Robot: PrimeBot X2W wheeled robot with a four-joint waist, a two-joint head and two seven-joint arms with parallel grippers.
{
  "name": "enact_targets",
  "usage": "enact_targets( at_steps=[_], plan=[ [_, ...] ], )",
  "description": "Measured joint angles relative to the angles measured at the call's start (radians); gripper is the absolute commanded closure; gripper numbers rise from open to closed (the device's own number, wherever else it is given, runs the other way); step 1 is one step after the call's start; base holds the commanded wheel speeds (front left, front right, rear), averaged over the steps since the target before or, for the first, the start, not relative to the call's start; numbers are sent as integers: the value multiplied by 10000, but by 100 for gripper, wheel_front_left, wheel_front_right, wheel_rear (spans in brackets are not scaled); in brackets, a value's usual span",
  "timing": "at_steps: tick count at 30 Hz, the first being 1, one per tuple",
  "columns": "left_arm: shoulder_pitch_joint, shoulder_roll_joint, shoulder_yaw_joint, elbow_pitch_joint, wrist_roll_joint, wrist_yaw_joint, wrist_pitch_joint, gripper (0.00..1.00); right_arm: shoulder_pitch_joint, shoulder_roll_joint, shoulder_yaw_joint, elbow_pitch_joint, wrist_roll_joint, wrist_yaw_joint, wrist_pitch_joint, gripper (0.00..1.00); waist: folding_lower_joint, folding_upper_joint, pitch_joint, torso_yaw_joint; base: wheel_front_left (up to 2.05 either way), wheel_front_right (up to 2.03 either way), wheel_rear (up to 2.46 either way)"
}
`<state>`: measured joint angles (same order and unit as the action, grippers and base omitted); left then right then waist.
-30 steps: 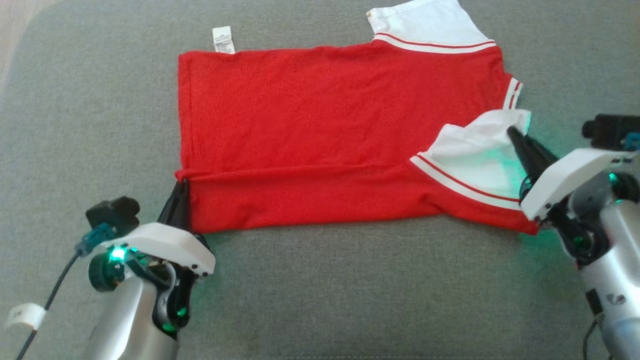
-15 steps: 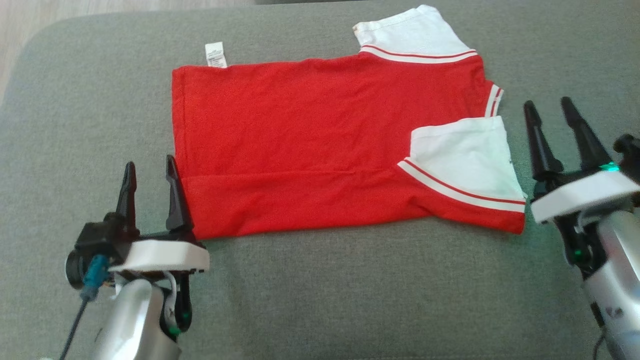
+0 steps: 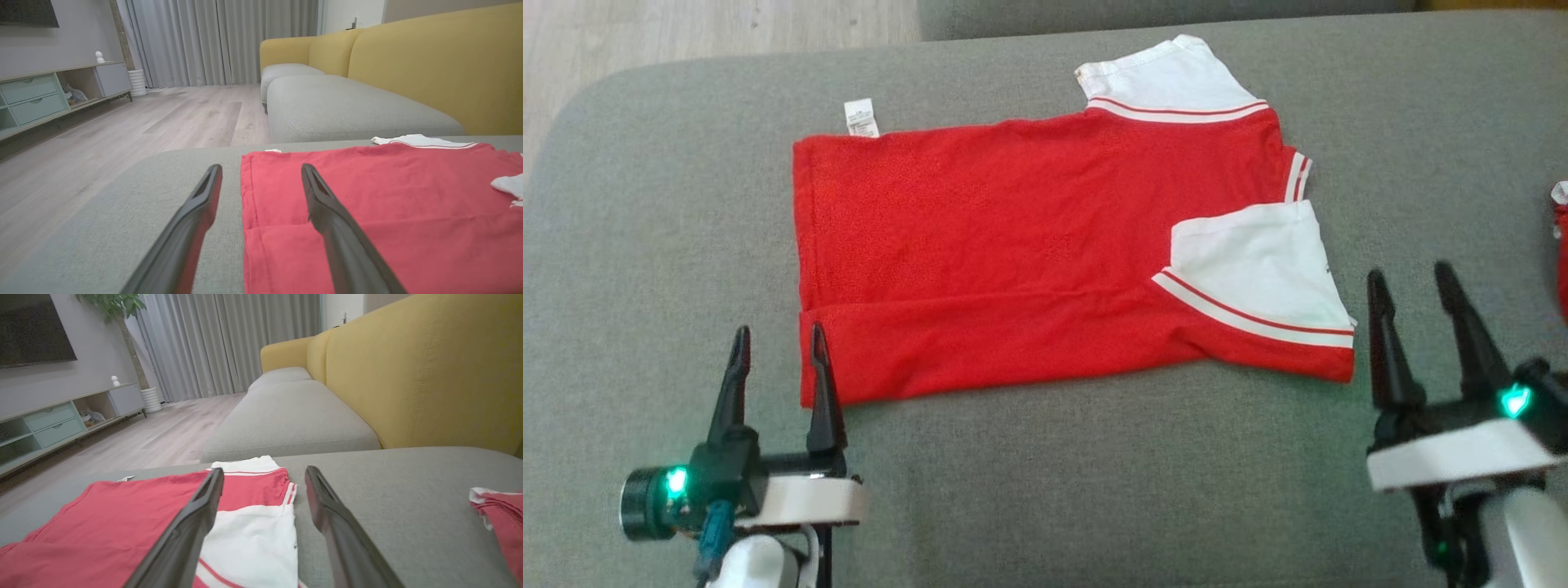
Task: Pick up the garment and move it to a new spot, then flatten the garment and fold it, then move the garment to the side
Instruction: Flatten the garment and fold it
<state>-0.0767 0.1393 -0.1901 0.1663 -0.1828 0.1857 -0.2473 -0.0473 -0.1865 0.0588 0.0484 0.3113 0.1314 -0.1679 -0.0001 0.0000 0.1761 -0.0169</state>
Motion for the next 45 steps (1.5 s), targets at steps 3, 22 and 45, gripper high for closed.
enact_targets(
  at_steps=[3,22,45],
  plan=[
    [50,36,-17,236,-27,-8,215,0,650,360,-109,-640,-173,0,451,0,0,0,-88,32,0,0,0],
    [-95,21,-46,1488,-993,-545,1162,0,1411,713,-309,-1377,-276,0,1749,0,1,0,-93,58,0,0,0],
    [-1869,-92,-92,2692,-2871,-1781,4761,100,-726,127,12,2443,688,0,4324,100,2,0,678,195,0,0,0]
  ],
)
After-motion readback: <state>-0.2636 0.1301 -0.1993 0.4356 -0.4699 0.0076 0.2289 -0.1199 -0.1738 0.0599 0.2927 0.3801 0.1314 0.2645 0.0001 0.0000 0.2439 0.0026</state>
